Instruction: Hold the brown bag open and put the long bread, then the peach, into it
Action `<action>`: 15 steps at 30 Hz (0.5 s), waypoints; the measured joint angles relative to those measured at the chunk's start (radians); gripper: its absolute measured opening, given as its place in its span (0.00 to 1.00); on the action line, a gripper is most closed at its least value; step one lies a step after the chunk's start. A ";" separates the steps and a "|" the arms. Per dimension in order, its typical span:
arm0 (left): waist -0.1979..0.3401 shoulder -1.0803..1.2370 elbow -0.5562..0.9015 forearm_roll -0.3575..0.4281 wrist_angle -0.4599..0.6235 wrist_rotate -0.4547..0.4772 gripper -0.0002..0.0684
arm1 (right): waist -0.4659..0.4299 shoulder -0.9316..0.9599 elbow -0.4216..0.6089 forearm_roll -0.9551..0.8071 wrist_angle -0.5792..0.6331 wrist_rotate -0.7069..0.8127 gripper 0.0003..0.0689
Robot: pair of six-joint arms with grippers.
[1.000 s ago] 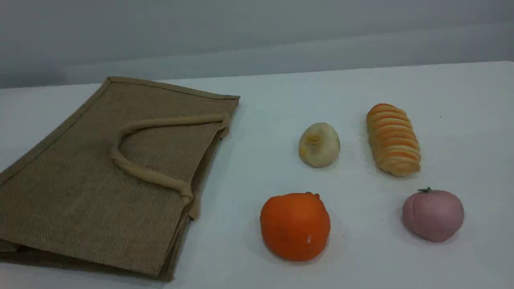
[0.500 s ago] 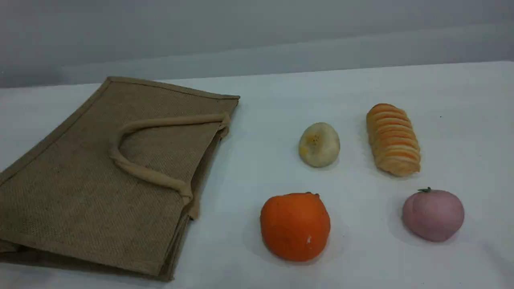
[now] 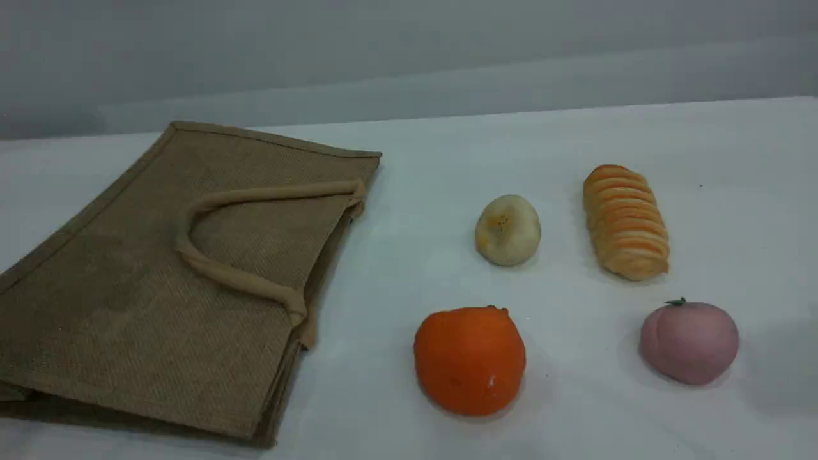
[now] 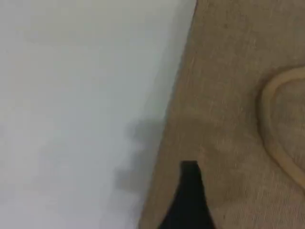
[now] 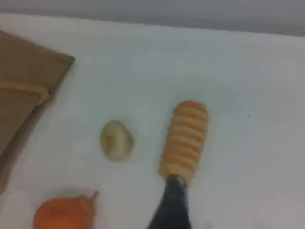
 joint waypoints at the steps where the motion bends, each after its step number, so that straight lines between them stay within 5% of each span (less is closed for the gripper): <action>1: 0.000 0.031 -0.013 0.000 0.000 0.000 0.78 | 0.000 0.010 0.001 0.000 0.002 0.000 0.85; 15: -0.031 0.382 -0.152 -0.055 -0.046 -0.001 0.78 | -0.001 0.070 0.001 -0.001 -0.020 -0.003 0.85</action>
